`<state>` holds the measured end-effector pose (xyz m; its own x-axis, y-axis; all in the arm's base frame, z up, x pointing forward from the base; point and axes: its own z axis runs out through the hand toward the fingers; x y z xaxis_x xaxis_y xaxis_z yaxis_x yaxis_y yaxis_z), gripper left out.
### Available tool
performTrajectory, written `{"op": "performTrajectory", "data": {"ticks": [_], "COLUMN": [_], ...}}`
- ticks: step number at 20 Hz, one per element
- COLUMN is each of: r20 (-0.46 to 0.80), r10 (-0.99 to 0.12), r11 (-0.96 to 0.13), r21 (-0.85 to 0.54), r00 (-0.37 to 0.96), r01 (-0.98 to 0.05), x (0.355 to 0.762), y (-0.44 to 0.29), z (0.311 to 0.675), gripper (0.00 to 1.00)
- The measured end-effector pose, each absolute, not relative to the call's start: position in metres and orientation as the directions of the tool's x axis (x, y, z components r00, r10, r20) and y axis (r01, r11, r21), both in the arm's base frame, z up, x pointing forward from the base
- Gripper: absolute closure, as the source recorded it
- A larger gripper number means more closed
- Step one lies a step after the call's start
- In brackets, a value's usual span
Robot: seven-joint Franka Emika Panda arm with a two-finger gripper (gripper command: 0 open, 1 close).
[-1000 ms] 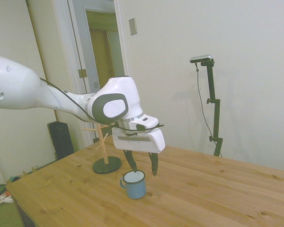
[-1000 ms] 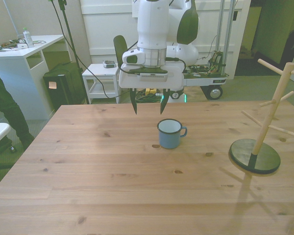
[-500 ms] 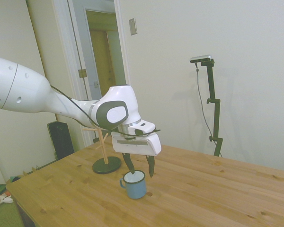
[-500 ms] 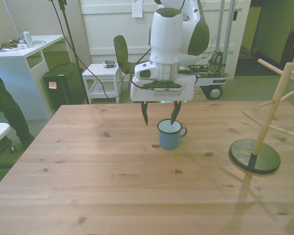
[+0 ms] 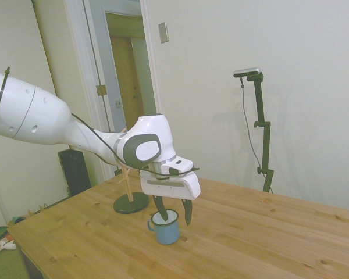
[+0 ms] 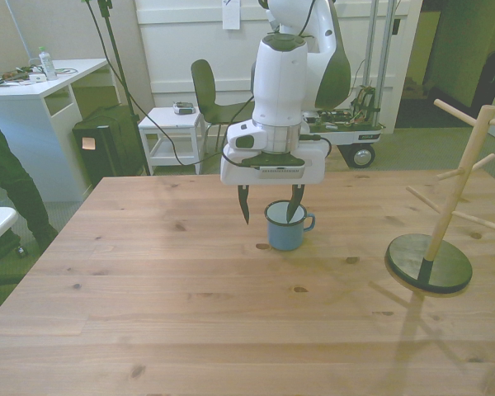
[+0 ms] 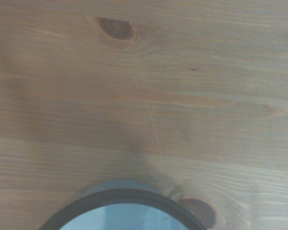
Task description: Hang the mug
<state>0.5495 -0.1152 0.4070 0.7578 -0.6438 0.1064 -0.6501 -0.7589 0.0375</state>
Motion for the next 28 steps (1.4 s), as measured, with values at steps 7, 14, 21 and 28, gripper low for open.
{"op": "performTrajectory", "data": {"ticks": [7, 14, 21, 28], "r20": [0.111, 0.119, 0.122, 0.113], "r10": [-0.652, -0.645, -0.635, -0.632], "r11": [-0.752, -0.758, -0.766, -0.769], "r21": [0.035, 0.030, 0.028, 0.032], "r00": [0.750, 0.755, 0.763, 0.767], "r01": [-0.659, -0.652, -0.642, -0.638], "x": [0.553, 0.557, 0.558, 0.555], "y": [-0.116, -0.111, -0.104, -0.098], "z": [0.400, 0.391, 0.383, 0.377], "gripper": [1.00, 1.00, 1.00, 1.00]}}
